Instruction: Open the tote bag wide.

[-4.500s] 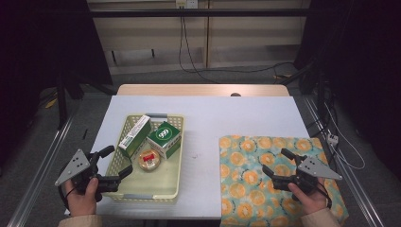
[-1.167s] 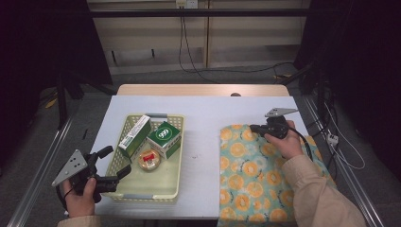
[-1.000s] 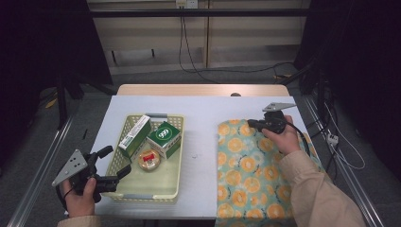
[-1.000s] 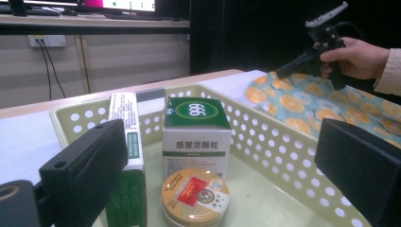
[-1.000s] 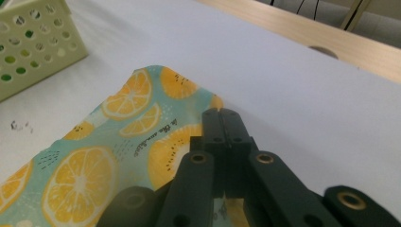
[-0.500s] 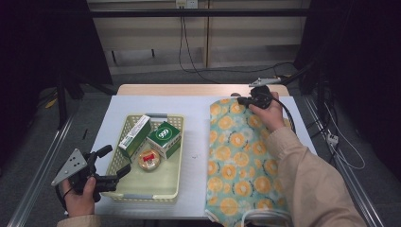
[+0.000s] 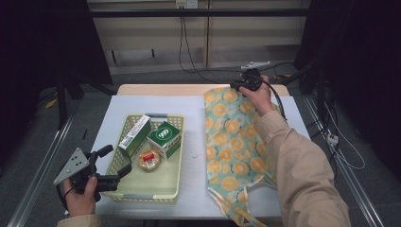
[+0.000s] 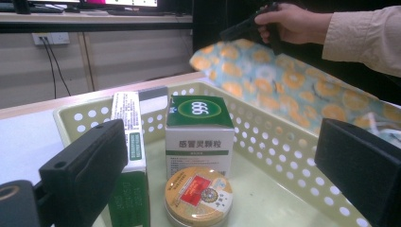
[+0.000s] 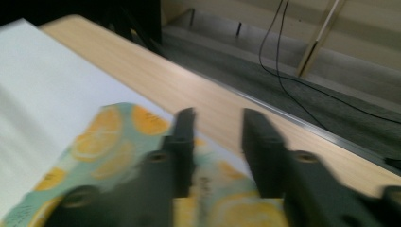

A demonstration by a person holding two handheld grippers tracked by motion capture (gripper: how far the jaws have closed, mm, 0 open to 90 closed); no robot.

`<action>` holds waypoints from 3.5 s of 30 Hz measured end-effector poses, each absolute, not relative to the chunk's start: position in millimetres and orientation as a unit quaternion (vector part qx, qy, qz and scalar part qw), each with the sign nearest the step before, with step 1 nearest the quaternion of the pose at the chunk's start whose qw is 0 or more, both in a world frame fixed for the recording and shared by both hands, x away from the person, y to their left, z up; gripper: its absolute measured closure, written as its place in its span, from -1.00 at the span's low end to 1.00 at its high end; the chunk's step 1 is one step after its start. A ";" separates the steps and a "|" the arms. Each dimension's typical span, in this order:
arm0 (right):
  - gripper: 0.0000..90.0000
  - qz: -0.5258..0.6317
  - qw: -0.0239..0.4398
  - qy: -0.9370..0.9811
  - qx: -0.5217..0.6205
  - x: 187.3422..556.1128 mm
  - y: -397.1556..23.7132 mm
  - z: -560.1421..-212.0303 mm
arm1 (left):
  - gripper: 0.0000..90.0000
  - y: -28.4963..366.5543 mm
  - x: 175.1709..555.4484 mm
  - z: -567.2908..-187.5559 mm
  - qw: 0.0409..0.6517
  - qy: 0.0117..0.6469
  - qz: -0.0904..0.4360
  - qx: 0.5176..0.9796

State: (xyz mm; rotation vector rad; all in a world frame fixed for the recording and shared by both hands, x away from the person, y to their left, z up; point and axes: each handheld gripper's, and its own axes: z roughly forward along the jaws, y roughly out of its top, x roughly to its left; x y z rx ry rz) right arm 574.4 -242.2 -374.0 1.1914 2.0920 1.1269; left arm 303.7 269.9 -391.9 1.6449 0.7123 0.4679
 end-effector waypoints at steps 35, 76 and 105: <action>-0.54 0.433 0.144 0.817 0.353 305.3 -310.9 -420.7 | -0.93 270.3 296.0 -384.3 0.604 0.296 0.205 0.711; 1.00 0.410 0.092 0.861 0.288 305.5 -246.5 -451.9 | -0.93 262.4 293.8 -385.1 0.600 0.294 0.201 0.717; 1.00 0.401 0.125 0.815 0.399 400.8 -233.0 -460.6 | -0.93 260.7 297.0 -385.5 0.595 0.292 0.200 0.722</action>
